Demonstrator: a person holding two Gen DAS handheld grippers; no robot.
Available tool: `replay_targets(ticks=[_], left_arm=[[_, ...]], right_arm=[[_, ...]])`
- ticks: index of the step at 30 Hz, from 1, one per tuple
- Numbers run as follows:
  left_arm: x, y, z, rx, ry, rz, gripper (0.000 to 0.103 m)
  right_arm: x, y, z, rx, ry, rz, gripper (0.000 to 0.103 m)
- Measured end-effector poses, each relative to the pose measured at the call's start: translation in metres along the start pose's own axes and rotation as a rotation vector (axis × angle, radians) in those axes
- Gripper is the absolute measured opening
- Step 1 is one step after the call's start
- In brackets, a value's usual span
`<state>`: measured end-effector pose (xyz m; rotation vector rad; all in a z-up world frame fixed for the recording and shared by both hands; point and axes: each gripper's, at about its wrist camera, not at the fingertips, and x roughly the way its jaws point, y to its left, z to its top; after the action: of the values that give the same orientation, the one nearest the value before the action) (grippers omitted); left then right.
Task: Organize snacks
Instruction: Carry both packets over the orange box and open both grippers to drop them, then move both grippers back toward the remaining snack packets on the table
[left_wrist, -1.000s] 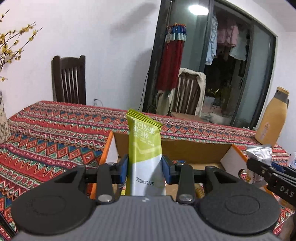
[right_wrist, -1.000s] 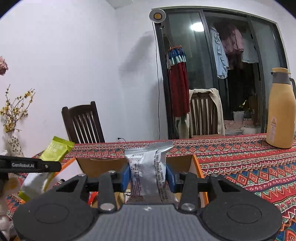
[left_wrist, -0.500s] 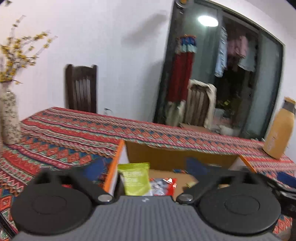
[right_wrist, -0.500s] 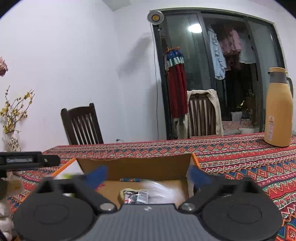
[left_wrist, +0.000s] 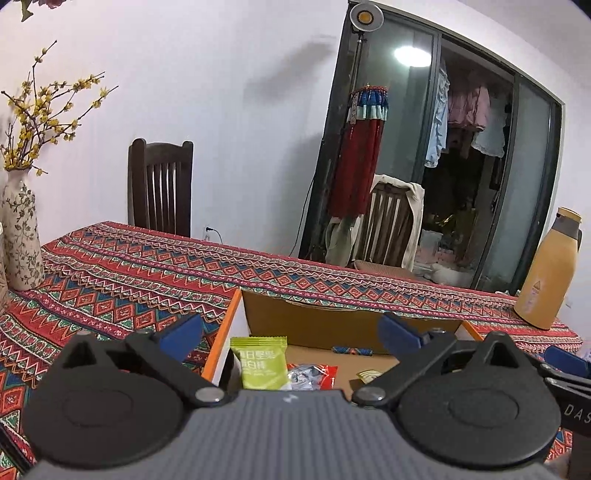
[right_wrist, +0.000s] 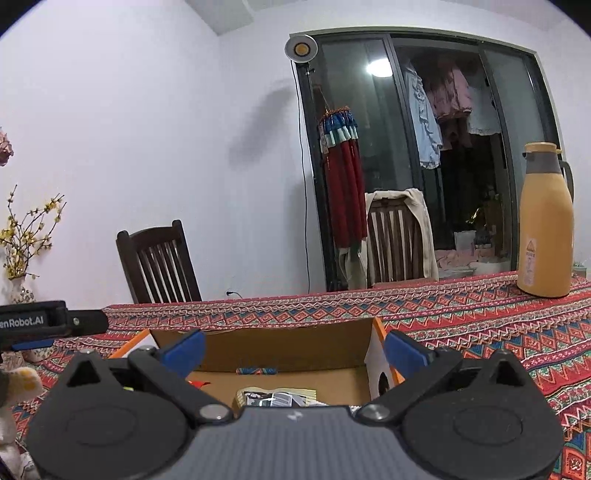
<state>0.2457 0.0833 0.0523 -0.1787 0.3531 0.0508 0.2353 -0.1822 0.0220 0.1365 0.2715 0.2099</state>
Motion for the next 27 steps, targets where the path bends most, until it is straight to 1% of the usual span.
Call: replay_targets(ticks=[5,9,14,20,24,27], left_arm=[[-0.01,-0.005,0.006,0.023,-0.021,0.001,0.103],[-0.024,-0.005,0.014,0.018,-0.031,-0.023,0.103],[-0.049,0.001,0.023,0.018,-0.068,-0.04,0.103],[-0.075,0.008,0.021,0.026,-0.079,-0.06,0.103],[-0.087,0.015,0.014,0.04,-0.068,-0.067,0.103],[-0.095,0.02,0.003,0.049,-0.052,-0.066,0.103]], right_arm=[[-0.016,0.004,0.009,-0.012,-0.038,0.011,0.103],[-0.036,0.01,0.023,-0.036,-0.092,0.002,0.103],[-0.056,0.012,0.035,-0.062,-0.129,-0.025,0.103],[-0.077,0.013,0.037,-0.062,-0.126,-0.054,0.103],[-0.093,0.013,0.026,-0.047,-0.107,-0.055,0.103],[-0.104,0.011,0.014,-0.036,-0.077,-0.053,0.103]])
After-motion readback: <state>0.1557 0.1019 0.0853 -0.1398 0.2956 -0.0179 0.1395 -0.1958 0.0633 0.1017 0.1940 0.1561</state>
